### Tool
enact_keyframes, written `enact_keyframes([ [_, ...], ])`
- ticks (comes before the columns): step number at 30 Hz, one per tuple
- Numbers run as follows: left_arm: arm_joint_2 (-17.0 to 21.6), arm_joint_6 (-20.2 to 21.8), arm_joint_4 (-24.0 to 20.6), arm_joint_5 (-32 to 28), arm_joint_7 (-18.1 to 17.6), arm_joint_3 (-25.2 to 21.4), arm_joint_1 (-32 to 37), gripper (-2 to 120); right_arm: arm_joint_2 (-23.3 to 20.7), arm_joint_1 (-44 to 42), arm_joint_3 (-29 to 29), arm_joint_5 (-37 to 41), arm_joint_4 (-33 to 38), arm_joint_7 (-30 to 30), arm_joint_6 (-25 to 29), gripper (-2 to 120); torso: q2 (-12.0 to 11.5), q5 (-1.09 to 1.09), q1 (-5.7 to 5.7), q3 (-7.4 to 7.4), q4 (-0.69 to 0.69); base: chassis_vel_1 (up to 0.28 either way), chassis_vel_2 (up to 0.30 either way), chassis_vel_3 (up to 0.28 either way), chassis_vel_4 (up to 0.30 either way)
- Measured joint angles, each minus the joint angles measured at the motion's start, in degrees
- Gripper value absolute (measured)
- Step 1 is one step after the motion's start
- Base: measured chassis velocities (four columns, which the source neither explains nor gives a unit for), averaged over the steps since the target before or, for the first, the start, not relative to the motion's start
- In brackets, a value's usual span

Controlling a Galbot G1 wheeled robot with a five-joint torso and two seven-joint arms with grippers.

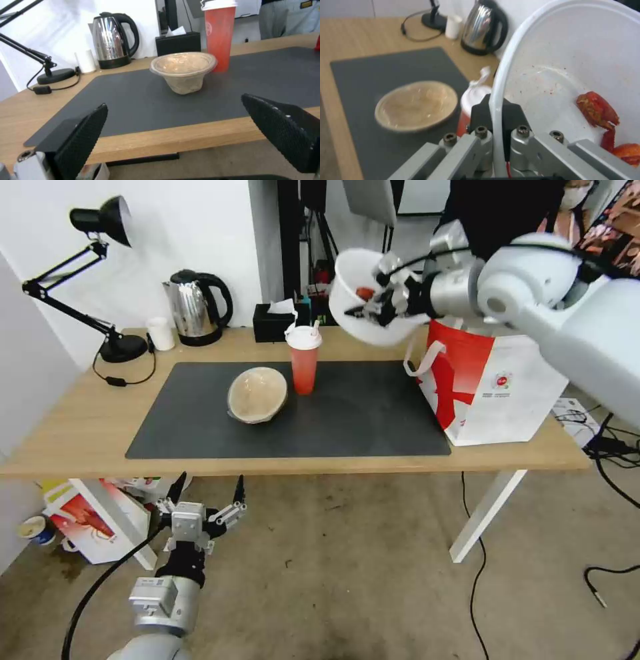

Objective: Pick up the trash from the table and place it into the takeout bag.

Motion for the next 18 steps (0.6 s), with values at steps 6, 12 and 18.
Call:
enact_keyframes([
  [6,0.0,0.0,0.0,0.0,0.0,0.0,0.0,100,1.1,4.3,0.4,1.2,-3.2,-0.4,0.0,0,0.0,-0.01,0.0,0.0,0.01,0.0,0.0,0.0,0.0],
  [12,0.0,0.0,0.0,0.0,0.0,0.0,0.0,100,1.2,7.8,0.4,1.8,-5.5,-1.2,0.0,0,0.0,-0.01,0.0,0.0,0.0,0.0,0.0,0.0,0.0],
  [18,0.0,0.0,0.0,0.0,0.0,0.0,0.0,100,0.4,9.3,0.2,1.9,-6.9,-1.7,0.0,0,0.0,0.0,0.0,0.0,0.0,0.0,0.0,0.0,0.0],
])
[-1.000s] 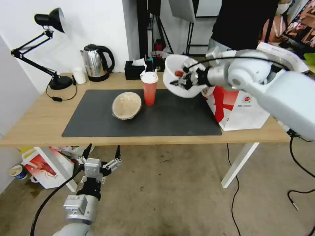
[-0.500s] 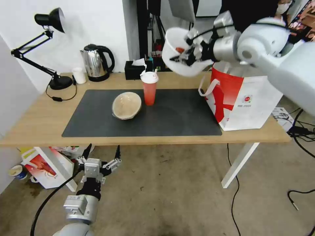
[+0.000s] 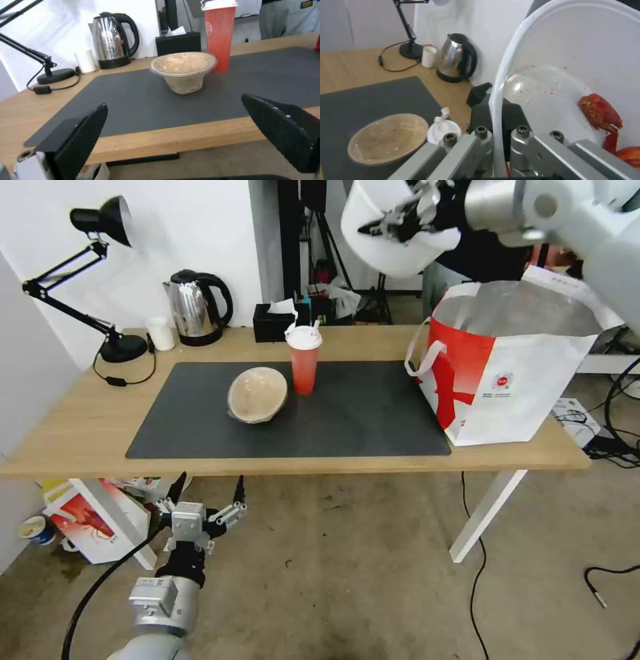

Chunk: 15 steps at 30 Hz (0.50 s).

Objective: Pick up the trash from the table and place it into the takeout bag.

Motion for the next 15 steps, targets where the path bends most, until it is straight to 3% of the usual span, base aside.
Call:
enact_keyframes([
  [15,0.0,0.0,0.0,0.0,0.0,0.0,0.0,100,-7.8,-7.0,4.8,0.9,4.1,0.2,0.0,0,0.0,0.02,0.0,0.0,-0.01,0.0,0.0,0.0,0.0],
])
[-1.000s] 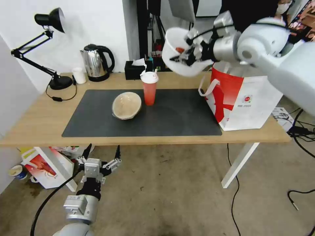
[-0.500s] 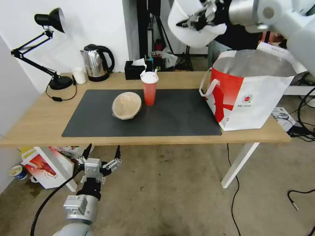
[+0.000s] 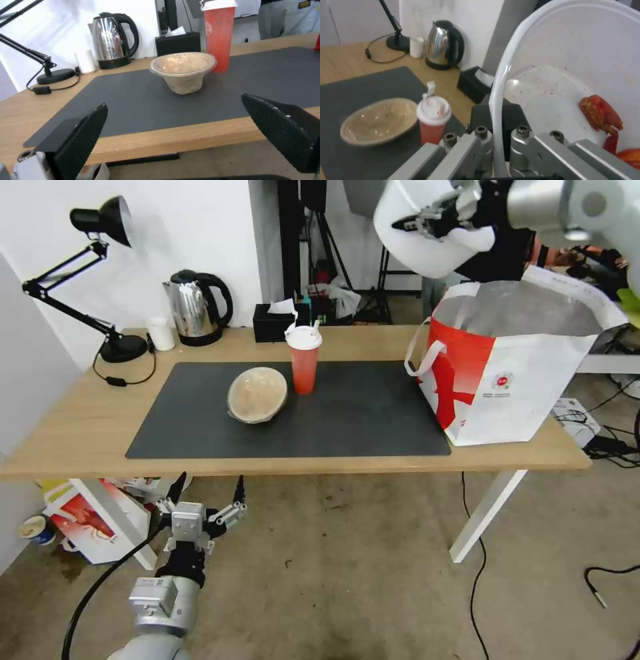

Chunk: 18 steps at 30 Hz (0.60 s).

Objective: Pick up the trash from the table and place it into the takeout bag.

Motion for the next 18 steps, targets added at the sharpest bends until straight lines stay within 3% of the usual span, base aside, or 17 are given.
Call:
enact_keyframes([
  [18,0.0,0.0,0.0,0.0,0.0,0.0,0.0,100,-7.0,-8.7,8.4,0.7,3.5,0.0,0.0,0,0.0,-0.01,0.0,0.0,0.0,0.0,0.0,0.0,0.0],
])
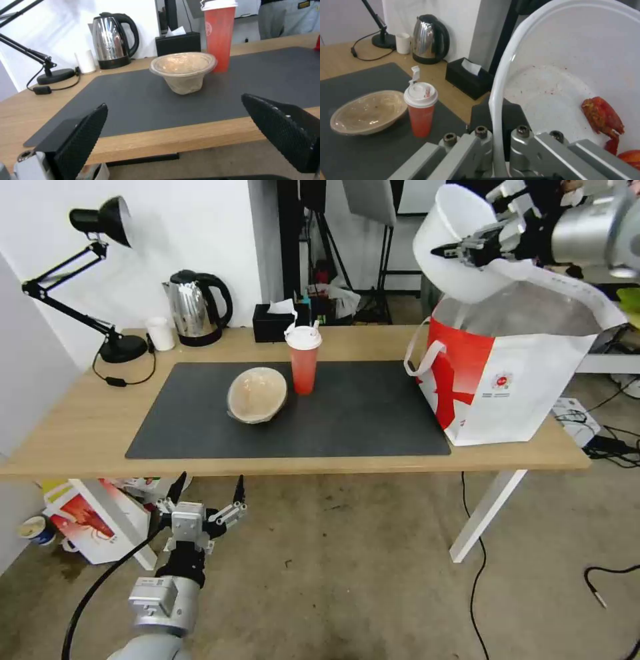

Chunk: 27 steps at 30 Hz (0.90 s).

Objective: Pick up the trash from the table and place it into the takeout bag.

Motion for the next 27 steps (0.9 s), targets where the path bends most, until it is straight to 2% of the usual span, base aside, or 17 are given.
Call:
enact_keyframes([
  [5,0.0,0.0,0.0,0.0,0.0,0.0,0.0,100,-1.8,-5.7,4.4,0.1,1.7,0.2,0.0,0,0.0,-0.01,0.0,0.0,0.01,0.0,0.0,0.0,0.0],
  [8,0.0,0.0,0.0,0.0,0.0,0.0,0.0,100,-3.1,-12.8,9.5,0.1,3.3,0.2,0.0,0,0.0,0.02,0.0,0.0,0.0,0.0,0.0,0.0,0.0],
  [13,0.0,0.0,0.0,0.0,0.0,0.0,0.0,100,-4.0,-17.8,12.6,-0.2,3.9,0.3,0.0,0,0.0,0.0,0.0,0.0,0.0,0.0,0.0,0.0,0.0],
  [27,0.0,0.0,0.0,0.0,0.0,0.0,0.0,100,-3.7,-20.8,13.1,-1.2,3.5,0.3,0.1,0,0.0,0.0,0.0,0.0,0.01,0.0,0.0,0.0,0.0],
])
